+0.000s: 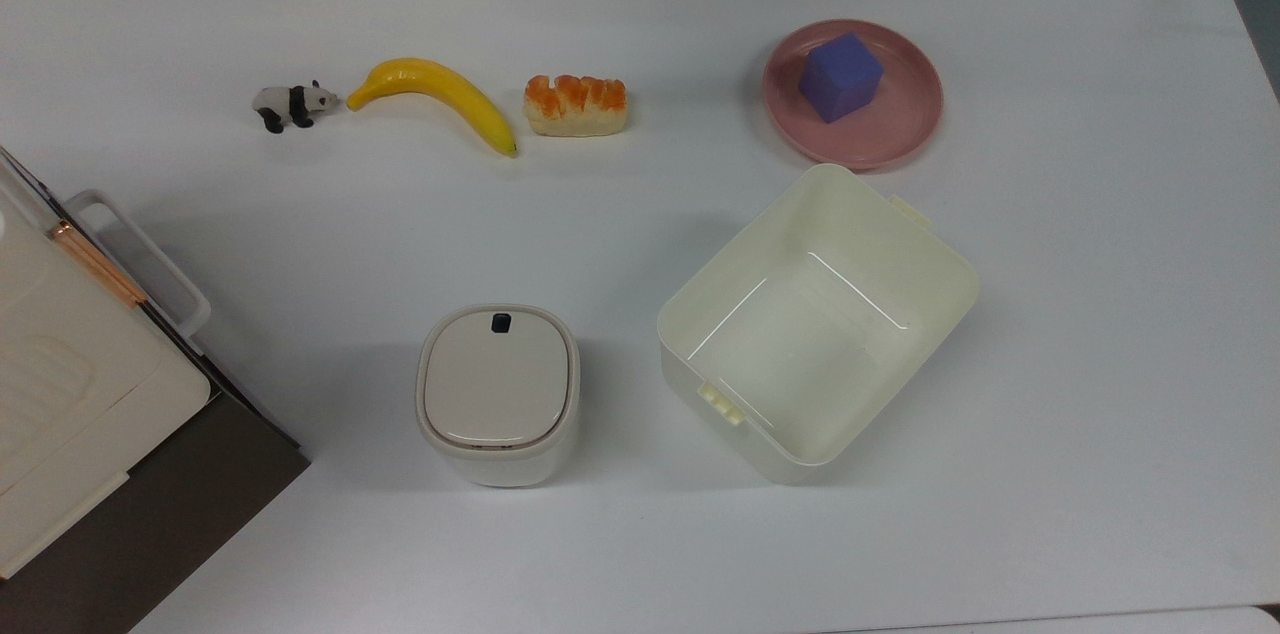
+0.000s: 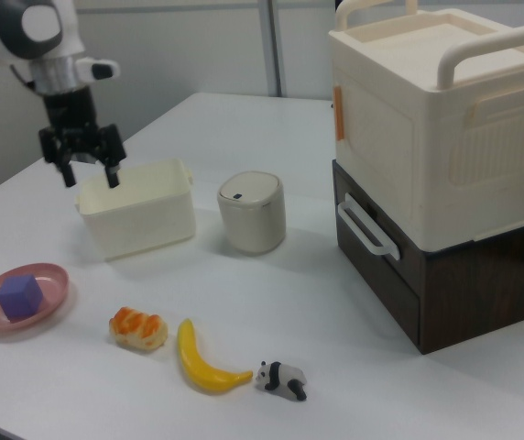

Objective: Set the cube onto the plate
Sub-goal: 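Move the open gripper over the purple cube on the pink plate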

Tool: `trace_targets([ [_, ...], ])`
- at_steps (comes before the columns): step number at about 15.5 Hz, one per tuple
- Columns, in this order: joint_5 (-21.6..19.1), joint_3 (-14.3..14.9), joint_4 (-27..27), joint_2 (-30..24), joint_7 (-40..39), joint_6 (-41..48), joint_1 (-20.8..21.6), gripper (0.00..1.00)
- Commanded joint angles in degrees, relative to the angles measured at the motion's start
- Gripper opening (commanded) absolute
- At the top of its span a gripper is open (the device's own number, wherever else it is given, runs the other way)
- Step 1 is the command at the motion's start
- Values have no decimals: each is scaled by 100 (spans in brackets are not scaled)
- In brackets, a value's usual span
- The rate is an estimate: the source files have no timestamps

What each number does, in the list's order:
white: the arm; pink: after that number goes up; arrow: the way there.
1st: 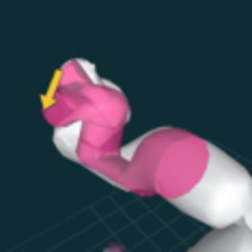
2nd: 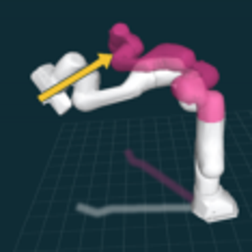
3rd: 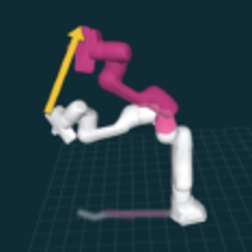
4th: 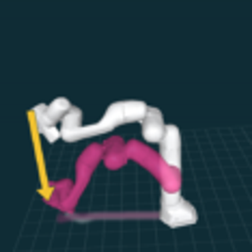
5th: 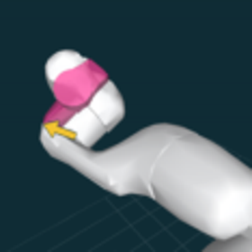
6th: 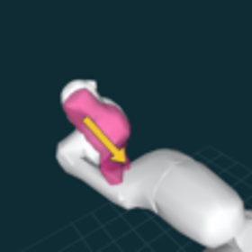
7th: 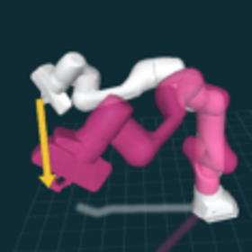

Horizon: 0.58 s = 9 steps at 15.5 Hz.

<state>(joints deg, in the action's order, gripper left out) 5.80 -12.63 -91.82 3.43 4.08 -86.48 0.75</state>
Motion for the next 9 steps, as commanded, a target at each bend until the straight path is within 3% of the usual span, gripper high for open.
trace_targets([
  [1, 141, -450, -538, -141, 198, -194, 4, 100],
  [5, 149, -941, -1134, -159, 749, -823, 143, 99],
  [9, 571, -978, -1690, -115, 1648, -1494, 680, 98],
])
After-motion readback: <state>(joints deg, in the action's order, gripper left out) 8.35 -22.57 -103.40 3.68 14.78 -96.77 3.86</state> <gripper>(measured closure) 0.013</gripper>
